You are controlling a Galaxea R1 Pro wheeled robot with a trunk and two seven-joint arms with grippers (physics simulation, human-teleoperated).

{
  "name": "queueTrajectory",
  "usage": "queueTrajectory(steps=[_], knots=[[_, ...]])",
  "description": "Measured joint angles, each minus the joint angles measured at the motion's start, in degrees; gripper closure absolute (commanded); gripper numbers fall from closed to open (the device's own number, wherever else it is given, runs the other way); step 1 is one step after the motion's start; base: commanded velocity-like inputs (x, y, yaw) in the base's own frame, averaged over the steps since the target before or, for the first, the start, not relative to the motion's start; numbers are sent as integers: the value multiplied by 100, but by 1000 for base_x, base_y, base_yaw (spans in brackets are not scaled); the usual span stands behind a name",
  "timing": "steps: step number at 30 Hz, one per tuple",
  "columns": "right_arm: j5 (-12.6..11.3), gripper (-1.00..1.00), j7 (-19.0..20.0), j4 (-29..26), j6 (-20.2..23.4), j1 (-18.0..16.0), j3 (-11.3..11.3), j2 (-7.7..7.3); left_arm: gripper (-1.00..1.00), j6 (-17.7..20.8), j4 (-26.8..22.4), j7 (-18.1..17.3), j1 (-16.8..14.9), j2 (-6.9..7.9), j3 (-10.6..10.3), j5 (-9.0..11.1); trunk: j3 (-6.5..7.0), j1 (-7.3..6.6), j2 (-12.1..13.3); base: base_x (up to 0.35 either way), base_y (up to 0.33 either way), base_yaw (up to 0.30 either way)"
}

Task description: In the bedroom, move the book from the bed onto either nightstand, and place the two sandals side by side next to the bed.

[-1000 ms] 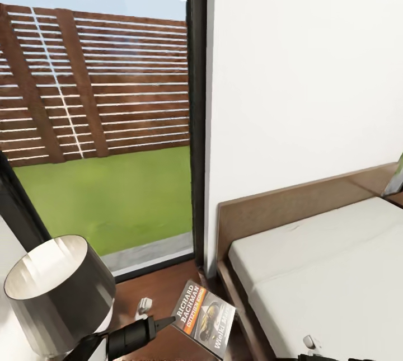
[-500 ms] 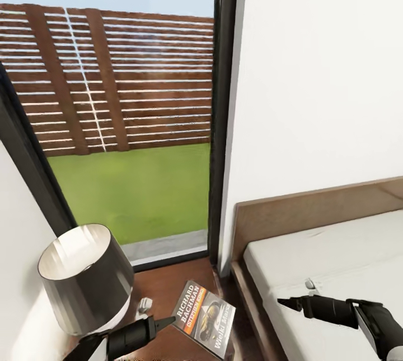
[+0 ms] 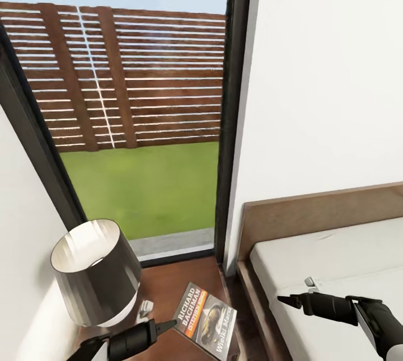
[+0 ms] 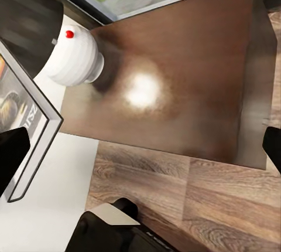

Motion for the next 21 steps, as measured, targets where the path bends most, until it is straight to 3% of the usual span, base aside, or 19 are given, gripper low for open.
queueTrajectory(steps=[21], knots=[[-3, -100, -9, 10, 0, -2, 6, 1, 100, -176, 7, 0, 1, -22, 2, -2, -121, 0, 0, 0, 0, 201]])
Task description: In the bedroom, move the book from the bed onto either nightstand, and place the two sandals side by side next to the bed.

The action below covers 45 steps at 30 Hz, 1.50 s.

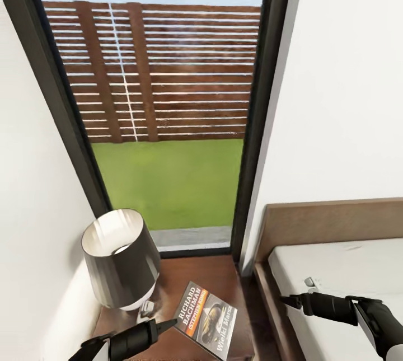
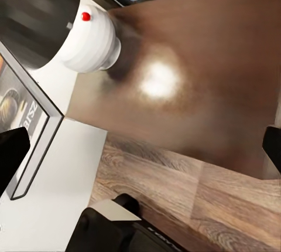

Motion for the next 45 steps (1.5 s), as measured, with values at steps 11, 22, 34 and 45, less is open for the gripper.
queueTrajectory(steps=[11, 22, 34, 45], knots=[[0, -100, 0, 8, -2, 0, 0, -1, 100, -2, 0, 0, 0, -13, -1, -2, -67, 0, 0, 0, 0, 224], [-7, -100, 1, 7, -17, 2, -7, 0, 100, -1, 2, 0, -2, -14, 2, 1, -109, 0, 0, 0, 0, 118], [-28, -100, 7, 32, -28, 2, -17, -7, 100, 4, 2, 0, -1, -75, -1, 9, -109, 0, -1, 0, 0, 0], [-28, -100, 9, 25, -26, 2, -28, -9, 100, 42, -29, 12, -1, -202, 335, 367, -109, 0, -1, 0, 0, 0]])
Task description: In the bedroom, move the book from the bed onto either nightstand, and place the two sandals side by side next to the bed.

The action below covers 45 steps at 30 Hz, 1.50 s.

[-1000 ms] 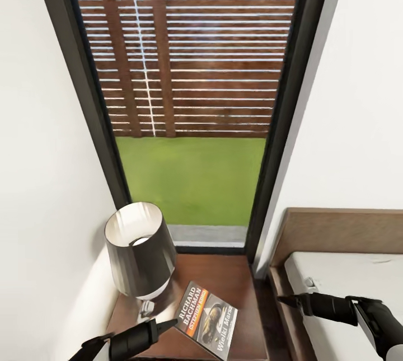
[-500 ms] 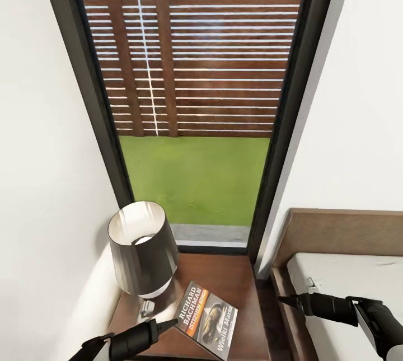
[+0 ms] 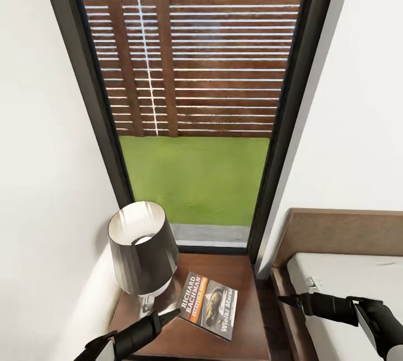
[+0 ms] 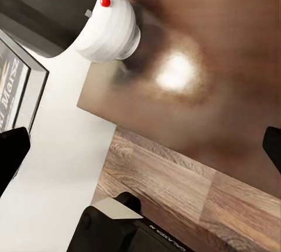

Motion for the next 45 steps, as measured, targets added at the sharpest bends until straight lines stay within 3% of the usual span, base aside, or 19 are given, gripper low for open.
queueTrajectory(steps=[17, 29, 31, 34, 37, 40, 44, 45], knots=[[0, -100, 4, -17, 18, 0, -22, -12, 100, 11, -14, -8, -9, -15, 85, 22, 0, 0, 0, 0, 0, 0], [0, -100, 7, -23, 34, 0, -25, -30, 100, 9, -14, -11, -9, -6, 88, 20, -215, 263, -480, 0, 0, 0], [-2, -100, 12, -25, 39, 0, -26, -138, 100, 10, -14, -10, -9, -7, 88, 20, -251, 307, -561, 0, 0, 0], [-38, -100, 64, -26, 42, -1, -23, -419, 100, 8, -14, -11, -8, -11, 88, 21, -305, 373, -681, 0, 0, 0], [-195, -100, 661, -42, 49, 0, -26, -614, 100, 9, -14, -9, -9, -10, 88, 20, -359, 439, -802, 0, 0, 0], [-299, -100, 998, -176, 289, -3, -56, -669, 100, 9, -13, -5, -9, -9, 88, 20, -413, 505, -922, 0, 0, 0], [-342, -100, 1100, -1170, 1249, -8, -88, -678, 100, 6, -13, -2, -9, -7, 88, 20, -485, 593, -1083, 0, 0, 0], [-341, -100, 1104, -1260, 1312, -7, -89, -677, 100, 7, -13, -3, -9, -7, 88, 20, -503, 615, -1123, 0, 0, 0]])
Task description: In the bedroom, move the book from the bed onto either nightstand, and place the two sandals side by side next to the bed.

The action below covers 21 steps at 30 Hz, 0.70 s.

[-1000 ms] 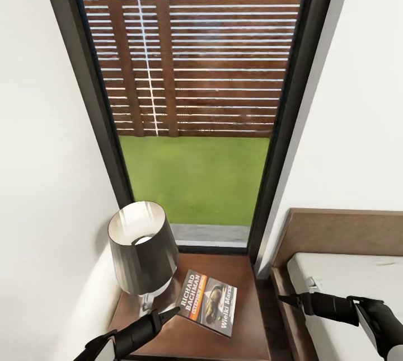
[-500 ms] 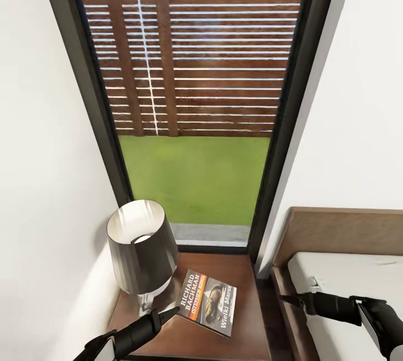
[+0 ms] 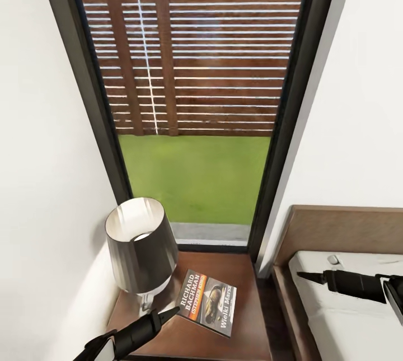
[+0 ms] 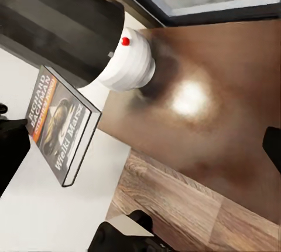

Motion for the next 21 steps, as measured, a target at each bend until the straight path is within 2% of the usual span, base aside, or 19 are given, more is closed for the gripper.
queueTrajectory(steps=[5, 21], knots=[[3, -100, 4, -292, 240, 1, 7, 2, 100, -6, 0, 0, 0, 1, -1, 0, -90, 110, -201, 0, 0, 0], [4, -100, 3, -312, 261, 3, 11, 2, 100, -6, -26, 0, 0, 16, 0, 2, -378, 462, -843, 0, 0, 0]])
